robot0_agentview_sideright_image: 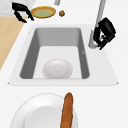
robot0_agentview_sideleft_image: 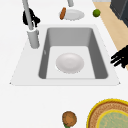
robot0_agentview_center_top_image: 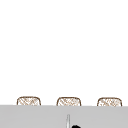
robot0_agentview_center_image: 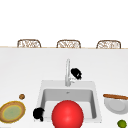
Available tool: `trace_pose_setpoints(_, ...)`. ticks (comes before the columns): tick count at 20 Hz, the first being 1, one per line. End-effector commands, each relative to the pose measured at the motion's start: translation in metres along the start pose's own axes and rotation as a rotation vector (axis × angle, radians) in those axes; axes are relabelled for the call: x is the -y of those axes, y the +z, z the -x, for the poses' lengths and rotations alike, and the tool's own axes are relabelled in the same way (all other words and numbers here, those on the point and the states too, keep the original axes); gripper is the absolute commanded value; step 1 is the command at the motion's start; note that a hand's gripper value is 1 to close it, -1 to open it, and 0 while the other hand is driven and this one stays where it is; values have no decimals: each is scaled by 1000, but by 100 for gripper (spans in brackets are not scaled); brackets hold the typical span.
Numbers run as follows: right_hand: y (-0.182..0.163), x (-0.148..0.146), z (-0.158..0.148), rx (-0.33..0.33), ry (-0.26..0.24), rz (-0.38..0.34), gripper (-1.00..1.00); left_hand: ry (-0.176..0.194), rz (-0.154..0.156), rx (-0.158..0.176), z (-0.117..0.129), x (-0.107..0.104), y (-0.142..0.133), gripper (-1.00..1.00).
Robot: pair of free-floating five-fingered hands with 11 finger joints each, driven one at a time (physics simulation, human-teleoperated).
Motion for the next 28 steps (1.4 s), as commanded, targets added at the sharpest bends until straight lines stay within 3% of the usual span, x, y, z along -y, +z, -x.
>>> trace_pose_setpoints(1,28,22,-3,24,29,-26,100,0,0,0,0,0,0,0)
trace_pose_setpoints(3,26,21,-15,-78,119,-4,100,0,0,0,0,0,0,0)
trace_pose_setpoints(6,27,20,-29,-183,211,20,100,0,0,0,0,0,0,0)
trace_pose_setpoints(12,30,23,-33,-373,271,-43,100,0,0,0,0,0,0,0)
trace_pose_setpoints(16,33,26,-37,-547,361,-130,100,0,0,0,0,0,0,0)
trace_pose_setpoints(20,22,5,-54,-593,339,-83,100,0,0,0,0,0,0,0)
trace_pose_setpoints(24,18,-6,-52,-585,305,-58,100,0,0,0,0,0,0,0)
trace_pose_setpoints(25,22,12,-47,-564,316,-111,100,0,0,0,0,0,0,0)
trace_pose_setpoints(28,7,-3,-36,-505,295,-85,100,0,0,0,0,0,0,0)
